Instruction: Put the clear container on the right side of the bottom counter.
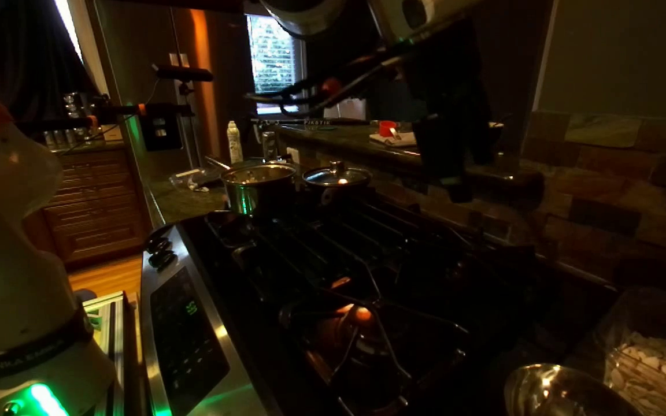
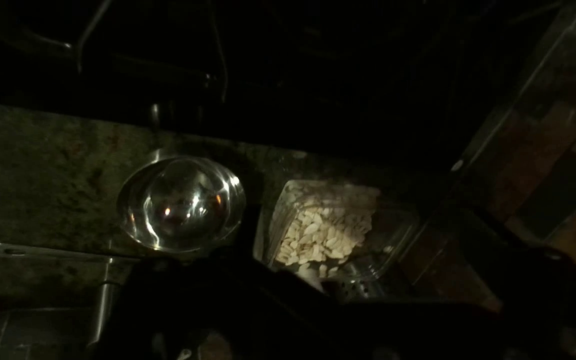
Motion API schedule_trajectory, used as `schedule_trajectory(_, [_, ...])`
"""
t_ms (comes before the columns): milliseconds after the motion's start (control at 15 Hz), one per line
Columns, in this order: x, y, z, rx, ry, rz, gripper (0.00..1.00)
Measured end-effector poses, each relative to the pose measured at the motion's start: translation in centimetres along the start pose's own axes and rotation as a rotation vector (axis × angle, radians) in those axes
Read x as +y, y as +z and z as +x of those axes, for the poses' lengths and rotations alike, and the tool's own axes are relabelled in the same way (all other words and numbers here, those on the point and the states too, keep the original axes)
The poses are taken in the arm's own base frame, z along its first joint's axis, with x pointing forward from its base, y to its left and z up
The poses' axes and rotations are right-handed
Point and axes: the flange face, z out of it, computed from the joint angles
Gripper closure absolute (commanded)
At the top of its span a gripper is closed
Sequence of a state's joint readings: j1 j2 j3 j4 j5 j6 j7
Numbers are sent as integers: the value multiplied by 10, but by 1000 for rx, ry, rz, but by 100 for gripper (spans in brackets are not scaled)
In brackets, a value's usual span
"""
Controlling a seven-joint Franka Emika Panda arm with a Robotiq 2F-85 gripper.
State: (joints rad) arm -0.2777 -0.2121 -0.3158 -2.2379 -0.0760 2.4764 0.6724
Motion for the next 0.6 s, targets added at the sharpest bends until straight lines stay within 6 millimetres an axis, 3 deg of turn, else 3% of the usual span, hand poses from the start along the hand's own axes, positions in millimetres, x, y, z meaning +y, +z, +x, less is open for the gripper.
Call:
schedule_trajectory(333, [1,-77,-67,-133,-261,0,0])
schedule_trajectory(467, [3,-89,-69,-124,-268,8,0])
schedule_trajectory(600, [4,-85,-68,-128,-265,1,0])
